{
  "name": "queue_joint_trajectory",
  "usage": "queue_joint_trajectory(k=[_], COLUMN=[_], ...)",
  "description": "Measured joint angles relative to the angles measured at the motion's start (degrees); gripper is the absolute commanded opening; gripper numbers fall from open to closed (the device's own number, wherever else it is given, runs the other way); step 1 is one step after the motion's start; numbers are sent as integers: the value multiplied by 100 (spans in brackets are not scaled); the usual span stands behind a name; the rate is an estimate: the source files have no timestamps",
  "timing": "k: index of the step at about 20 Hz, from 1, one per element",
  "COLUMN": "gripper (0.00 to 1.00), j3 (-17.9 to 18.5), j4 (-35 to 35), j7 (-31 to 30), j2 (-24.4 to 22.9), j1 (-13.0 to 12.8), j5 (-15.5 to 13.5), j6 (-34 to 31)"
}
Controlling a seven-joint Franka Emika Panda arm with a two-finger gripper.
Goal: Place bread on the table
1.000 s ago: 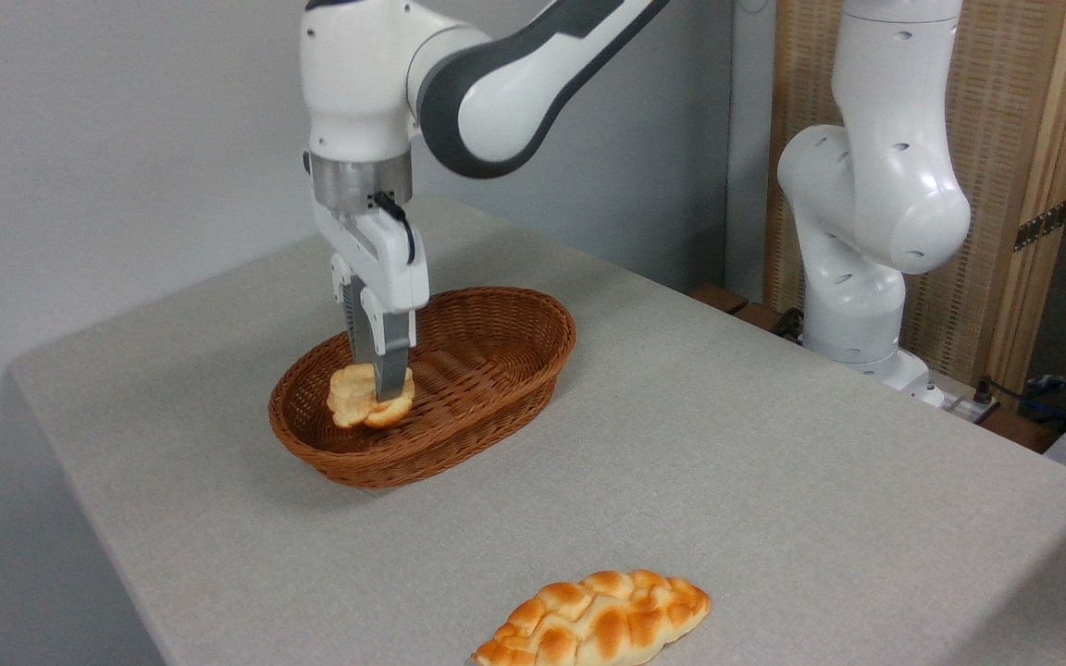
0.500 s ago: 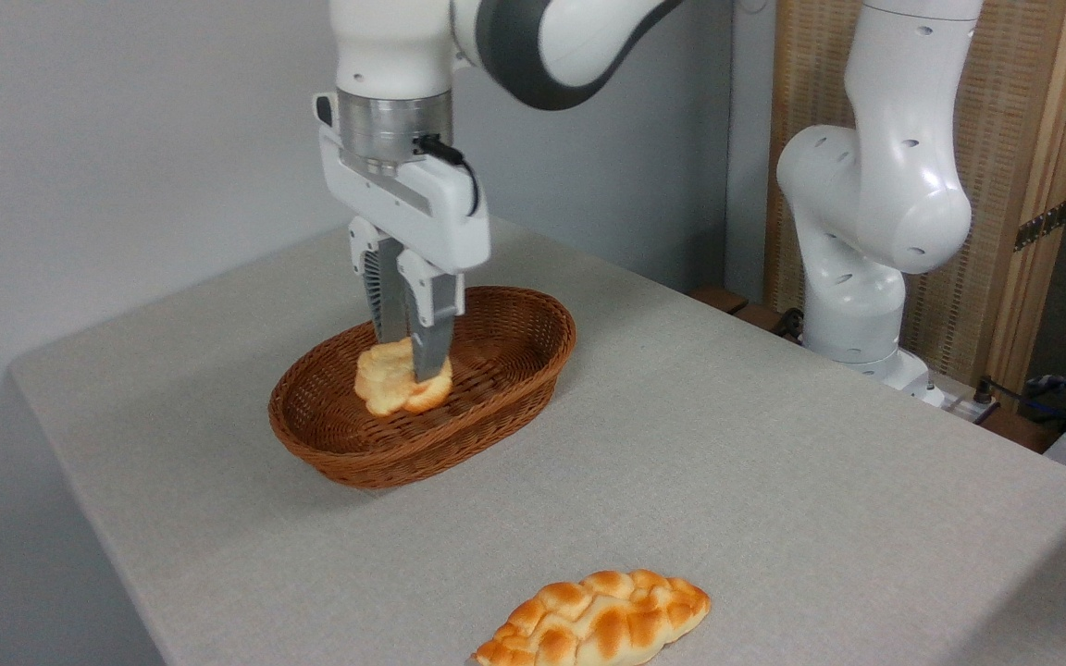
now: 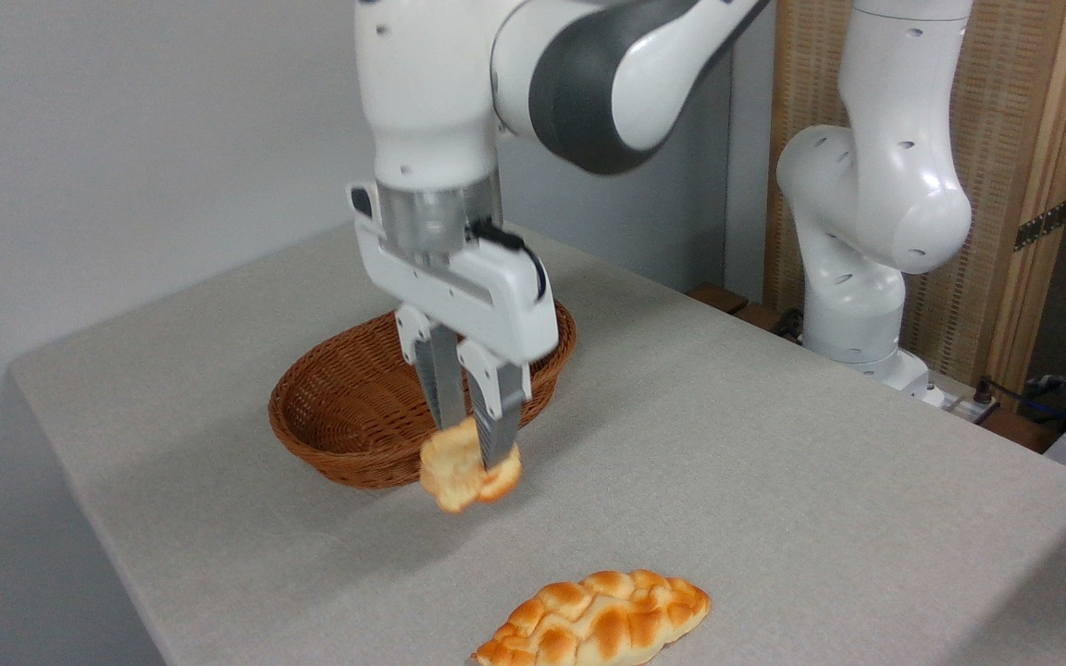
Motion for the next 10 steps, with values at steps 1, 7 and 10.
queue_joint_trajectory(k=[1,7,10], gripper=[70,100,100], j3=[71,301,357], j4=[1,3,10], j7=[104,602,633], j2=[72,412,476], j1=[0,2,2], j5=[0,95,108], j6=[0,58,159])
